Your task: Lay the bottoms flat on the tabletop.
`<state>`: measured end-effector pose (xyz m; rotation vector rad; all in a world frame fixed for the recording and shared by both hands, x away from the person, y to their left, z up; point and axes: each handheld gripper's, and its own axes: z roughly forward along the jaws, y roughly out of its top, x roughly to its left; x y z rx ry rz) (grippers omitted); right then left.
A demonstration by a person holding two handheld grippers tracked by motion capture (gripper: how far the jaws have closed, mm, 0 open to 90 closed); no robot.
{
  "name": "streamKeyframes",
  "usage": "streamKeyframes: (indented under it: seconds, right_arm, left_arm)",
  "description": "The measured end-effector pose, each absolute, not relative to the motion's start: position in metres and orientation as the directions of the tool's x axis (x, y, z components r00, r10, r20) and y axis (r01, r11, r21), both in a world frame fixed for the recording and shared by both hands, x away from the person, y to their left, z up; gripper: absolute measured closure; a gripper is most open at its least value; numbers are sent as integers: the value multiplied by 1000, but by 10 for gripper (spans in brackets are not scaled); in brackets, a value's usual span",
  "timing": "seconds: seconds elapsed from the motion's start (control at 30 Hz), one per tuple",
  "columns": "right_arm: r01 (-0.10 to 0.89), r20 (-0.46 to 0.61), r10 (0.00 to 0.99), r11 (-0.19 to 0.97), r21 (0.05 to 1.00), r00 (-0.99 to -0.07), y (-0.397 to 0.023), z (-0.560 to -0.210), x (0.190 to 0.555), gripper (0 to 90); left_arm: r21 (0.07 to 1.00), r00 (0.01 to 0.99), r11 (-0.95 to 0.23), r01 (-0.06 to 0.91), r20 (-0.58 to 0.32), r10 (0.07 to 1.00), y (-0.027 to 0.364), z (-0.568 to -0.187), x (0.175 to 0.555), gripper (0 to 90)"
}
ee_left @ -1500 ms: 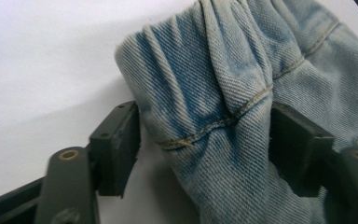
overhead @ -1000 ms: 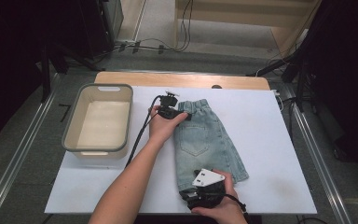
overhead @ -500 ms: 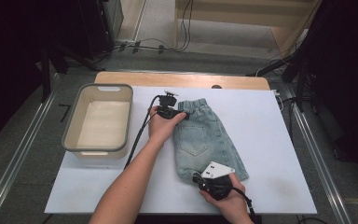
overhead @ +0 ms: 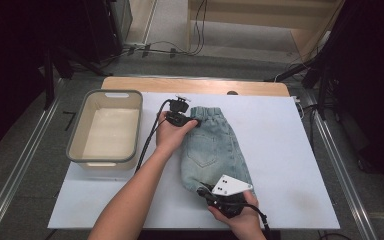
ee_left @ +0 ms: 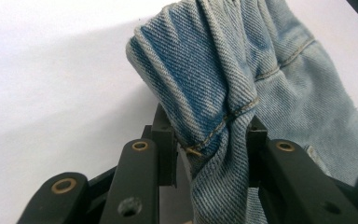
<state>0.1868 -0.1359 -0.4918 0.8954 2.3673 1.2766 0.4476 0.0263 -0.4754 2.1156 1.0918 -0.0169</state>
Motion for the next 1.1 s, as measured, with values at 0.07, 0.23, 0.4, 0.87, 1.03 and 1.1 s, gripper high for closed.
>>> streamKeyframes:
  seconds: [0.07, 0.23, 0.4, 0.87, 1.03, 1.1]
  right_arm:
    - [368, 27, 640, 406, 837, -768, -132, -489, 185, 791]
    - [353, 41, 616, 394, 849, -786, -116, -484, 181, 790]
    - [352, 78, 578, 379, 856, -812, -110, -486, 181, 494]
    - [400, 97, 685, 300, 866, -723, -199, -472, 178, 99]
    - [443, 112, 736, 271, 854, -667, -219, -472, 180, 0]
    - [464, 129, 737, 271, 843, -664, -225, -475, 180, 0]
  left_arm:
    - [608, 646, -376, 699, -312, 697, 30, -471, 444, 661]
    - [614, 653, -384, 690, -299, 696, 40, -464, 436, 664]
    - [624, 638, -358, 694, -304, 708, 51, -465, 426, 438]
    - [781, 757, -313, 540, -288, 586, 69, -428, 341, 98]
    - [801, 789, -313, 511, -292, 541, 76, -432, 314, 0]
    - [806, 789, -301, 510, -300, 536, 81, -435, 304, 0]
